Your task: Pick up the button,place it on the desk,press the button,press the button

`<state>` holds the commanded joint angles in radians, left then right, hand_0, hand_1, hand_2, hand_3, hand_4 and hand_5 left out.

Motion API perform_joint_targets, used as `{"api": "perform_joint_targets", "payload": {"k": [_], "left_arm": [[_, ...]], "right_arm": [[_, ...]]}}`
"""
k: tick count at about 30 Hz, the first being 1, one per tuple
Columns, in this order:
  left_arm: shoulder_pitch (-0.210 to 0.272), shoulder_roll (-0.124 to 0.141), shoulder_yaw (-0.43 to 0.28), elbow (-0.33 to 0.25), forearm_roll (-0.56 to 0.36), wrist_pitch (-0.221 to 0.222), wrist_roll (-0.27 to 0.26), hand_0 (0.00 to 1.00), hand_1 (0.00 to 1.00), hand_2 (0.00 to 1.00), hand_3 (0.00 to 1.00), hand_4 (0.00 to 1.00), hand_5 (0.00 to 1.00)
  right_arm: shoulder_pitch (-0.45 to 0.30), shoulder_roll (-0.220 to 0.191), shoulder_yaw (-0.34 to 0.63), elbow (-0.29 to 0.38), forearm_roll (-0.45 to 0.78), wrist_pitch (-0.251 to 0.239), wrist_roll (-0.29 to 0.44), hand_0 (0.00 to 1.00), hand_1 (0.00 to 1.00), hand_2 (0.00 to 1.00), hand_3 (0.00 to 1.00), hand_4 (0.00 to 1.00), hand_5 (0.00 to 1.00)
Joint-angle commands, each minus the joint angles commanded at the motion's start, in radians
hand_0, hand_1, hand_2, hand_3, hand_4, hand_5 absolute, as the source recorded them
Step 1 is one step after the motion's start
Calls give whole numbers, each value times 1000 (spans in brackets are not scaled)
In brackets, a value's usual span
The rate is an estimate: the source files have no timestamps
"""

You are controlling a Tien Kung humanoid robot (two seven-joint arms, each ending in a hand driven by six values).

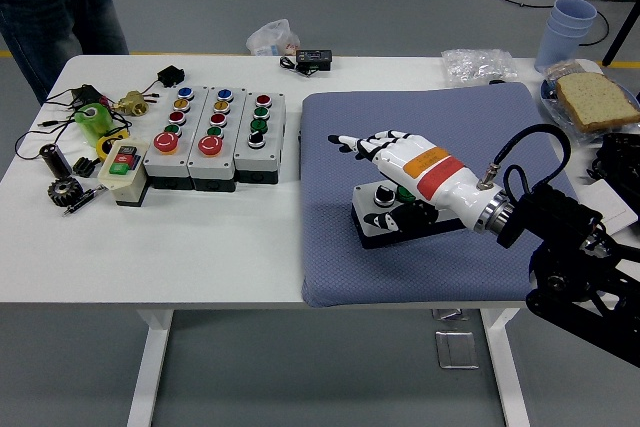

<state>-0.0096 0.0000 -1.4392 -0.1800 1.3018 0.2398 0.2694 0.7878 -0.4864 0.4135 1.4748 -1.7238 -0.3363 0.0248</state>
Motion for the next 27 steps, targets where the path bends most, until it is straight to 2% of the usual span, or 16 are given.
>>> {"api": "perform_joint_targets", "payload": {"k": [1,2,7,8,13,14,16,19,20,25,26,27], "left_arm": [[0,0,1,0,-1,0,0,563,420,425,430,269,372],[-1,0,3,0,-2,0,0,564,420,426,431,270,371],[0,0,5,0,-5,0,-2,564,420,426,431,270,371],[1,0,5,0,-5,-1,-2,562,420,426,430,270,374],[2,0,1,0,8,-2,0,562,420,426,430,270,374],[2,0,0,0,12,-2,1,561,420,426,430,271,374],[2,0,0,0,14,-3,1,561,420,426,430,271,374],[3,0,0,0,11,-3,0,561,420,426,430,271,374],[3,0,0,0,11,-3,0,561,420,426,429,268,376],[4,0,-3,0,12,-3,-1,561,420,426,429,268,376],[4,0,-3,0,13,-3,-1,559,420,425,429,270,376],[4,0,-3,0,15,-3,0,559,420,425,429,270,376]], "right_arm": [[-4,-3,12,6,10,-2,1,840,701,844,998,928,74],[-13,-13,33,17,32,-11,1,783,654,808,998,911,105],[-45,-44,95,38,101,-47,-1,783,654,808,998,911,105],[-56,-48,110,40,119,-58,-7,652,568,723,927,854,71],[-102,-50,193,43,219,-134,-41,652,568,723,927,854,71],[-112,-50,208,47,240,-148,-42,547,486,635,863,725,2],[-131,-54,234,57,298,-166,-37,547,486,635,863,725,2],[-161,-65,267,77,399,-175,-28,547,486,635,863,725,2],[-168,-67,274,82,430,-178,-25,449,395,550,825,712,49],[-223,-78,319,121,622,-177,15,449,395,550,825,712,49],[-230,-79,325,128,660,-173,19,401,346,508,785,693,87],[-244,-82,334,138,706,-165,24,401,346,508,785,693,87]]}}
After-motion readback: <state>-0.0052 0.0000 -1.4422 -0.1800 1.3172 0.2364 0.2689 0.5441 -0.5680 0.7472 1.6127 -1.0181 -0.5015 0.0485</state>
